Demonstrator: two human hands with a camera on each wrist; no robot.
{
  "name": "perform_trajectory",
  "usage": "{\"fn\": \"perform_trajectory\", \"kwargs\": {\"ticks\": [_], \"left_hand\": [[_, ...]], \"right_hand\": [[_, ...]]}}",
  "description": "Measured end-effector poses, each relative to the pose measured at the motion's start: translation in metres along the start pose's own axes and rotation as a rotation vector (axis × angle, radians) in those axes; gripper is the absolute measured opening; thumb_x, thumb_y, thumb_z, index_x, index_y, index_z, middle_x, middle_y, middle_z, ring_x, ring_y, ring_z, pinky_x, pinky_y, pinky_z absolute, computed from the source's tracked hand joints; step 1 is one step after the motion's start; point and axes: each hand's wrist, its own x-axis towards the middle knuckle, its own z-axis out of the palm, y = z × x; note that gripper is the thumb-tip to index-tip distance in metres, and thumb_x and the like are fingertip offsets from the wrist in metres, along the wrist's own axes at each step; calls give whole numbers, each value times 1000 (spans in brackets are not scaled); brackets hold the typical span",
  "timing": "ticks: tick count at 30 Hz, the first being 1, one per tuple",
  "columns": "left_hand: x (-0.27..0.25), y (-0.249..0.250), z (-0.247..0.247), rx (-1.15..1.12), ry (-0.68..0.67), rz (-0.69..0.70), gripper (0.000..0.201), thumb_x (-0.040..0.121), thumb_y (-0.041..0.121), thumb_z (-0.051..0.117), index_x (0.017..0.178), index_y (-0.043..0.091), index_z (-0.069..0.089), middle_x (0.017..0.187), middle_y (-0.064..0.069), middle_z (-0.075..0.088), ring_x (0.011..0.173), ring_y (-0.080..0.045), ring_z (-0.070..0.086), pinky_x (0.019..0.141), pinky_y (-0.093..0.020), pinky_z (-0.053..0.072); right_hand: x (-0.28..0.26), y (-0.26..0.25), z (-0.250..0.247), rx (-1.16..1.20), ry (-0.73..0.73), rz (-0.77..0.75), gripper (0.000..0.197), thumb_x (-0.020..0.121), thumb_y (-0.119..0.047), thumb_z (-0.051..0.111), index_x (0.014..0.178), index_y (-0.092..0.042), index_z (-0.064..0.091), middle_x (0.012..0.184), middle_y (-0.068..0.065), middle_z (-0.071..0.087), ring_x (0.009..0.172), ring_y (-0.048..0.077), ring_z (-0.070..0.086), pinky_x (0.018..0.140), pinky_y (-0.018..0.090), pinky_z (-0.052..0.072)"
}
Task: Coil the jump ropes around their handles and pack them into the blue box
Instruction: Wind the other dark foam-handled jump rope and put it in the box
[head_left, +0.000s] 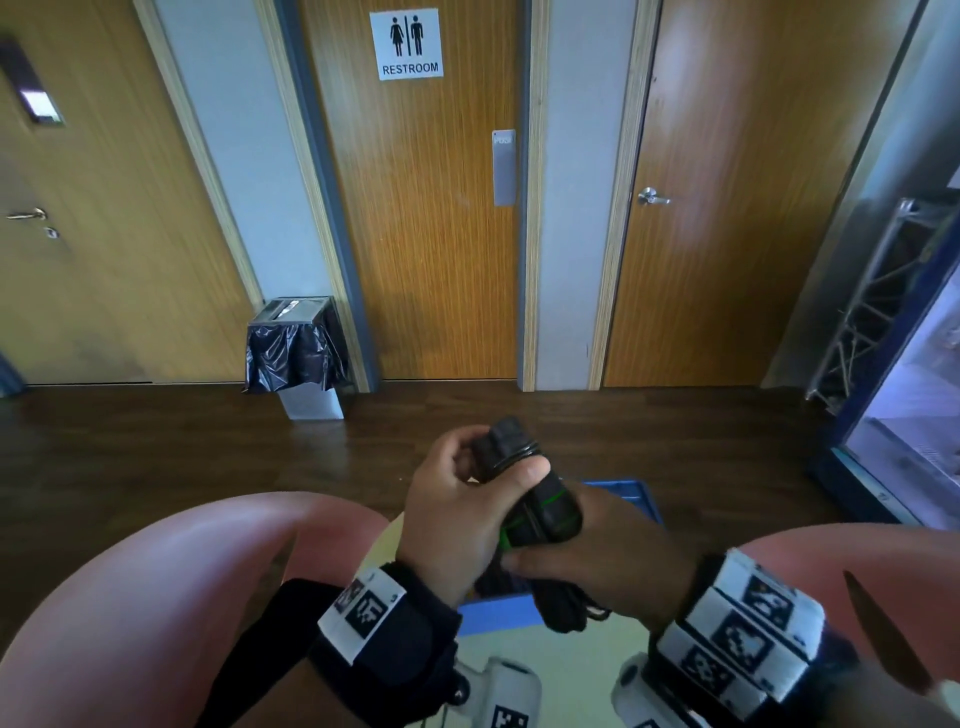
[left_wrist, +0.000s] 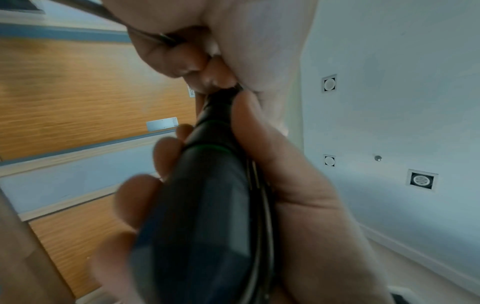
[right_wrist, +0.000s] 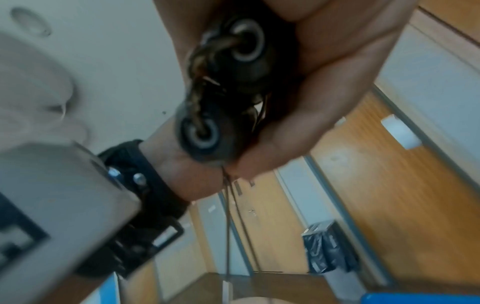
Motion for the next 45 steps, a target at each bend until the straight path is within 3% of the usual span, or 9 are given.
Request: {"fn": "perform_trajectory", "kwargs": {"ticks": [3,8,12,19,24,27,30,35,45], "left_hand": [[-5,8,28,-10,-44,42,49,52,52,80,95,32,69,91,9,74,85,-8,70,74,-23,56],[-12,17,54,-224,-303,-10,42,67,29,80,107,30,71,106,-12,74,98,-31,71,85,-47,57],[-19,10,76,-402,-319,-44,46,69,20,80,114,19,70,109,-16,72,99,-30,69,80,-40,57],[-43,9,115,-576,-401,-209,90,58,63,84,121,3,61,100,-15,72,82,-26,67,67,-36,57],[-40,10,122,-481,-221,-148,61,71,38,75,101,-10,52,82,-22,61,77,-35,59,71,-42,50],[-36,5,127,-277,-37,-126,42,66,39,78,88,8,62,82,-16,59,79,-30,58,75,-48,48],[-38,8,136,-118,20,-72,46,61,46,80,89,14,65,83,-5,64,81,-23,64,78,-47,53],[-36,8,133,-264,-67,-14,56,61,36,81,105,4,65,89,-6,68,82,-19,65,70,-33,53],[-44,7,135,-380,-165,-3,80,58,46,91,109,-6,60,84,-16,67,57,-14,64,49,-21,50]], "right_hand": [[-13,13,-27,183,-51,33,18,77,-10,81,82,-26,75,72,-5,71,69,10,68,68,28,51],[-35,26,-71,467,-156,40,10,72,-11,70,76,-18,75,70,8,68,59,22,66,58,28,54],[-49,36,-90,564,-241,76,9,74,-15,69,78,-7,71,71,15,65,56,28,63,55,29,52],[-60,51,-95,910,-496,178,34,57,-19,86,85,-6,73,74,15,62,53,27,63,50,30,53],[-58,54,-110,562,-418,276,44,59,-22,83,98,-10,68,79,8,67,62,22,66,57,31,54],[-58,54,-110,61,-202,99,49,72,-19,85,112,-26,59,90,-2,69,71,9,66,61,28,53],[-58,63,-106,-173,-89,-21,41,74,-13,72,110,-27,56,92,4,66,76,22,65,66,43,54],[-62,66,-111,246,-128,119,39,53,-7,60,92,-9,55,62,4,49,51,18,46,55,32,39],[-76,71,-127,809,-545,224,48,50,-11,57,96,-3,51,74,14,48,55,23,48,48,20,34]]}}
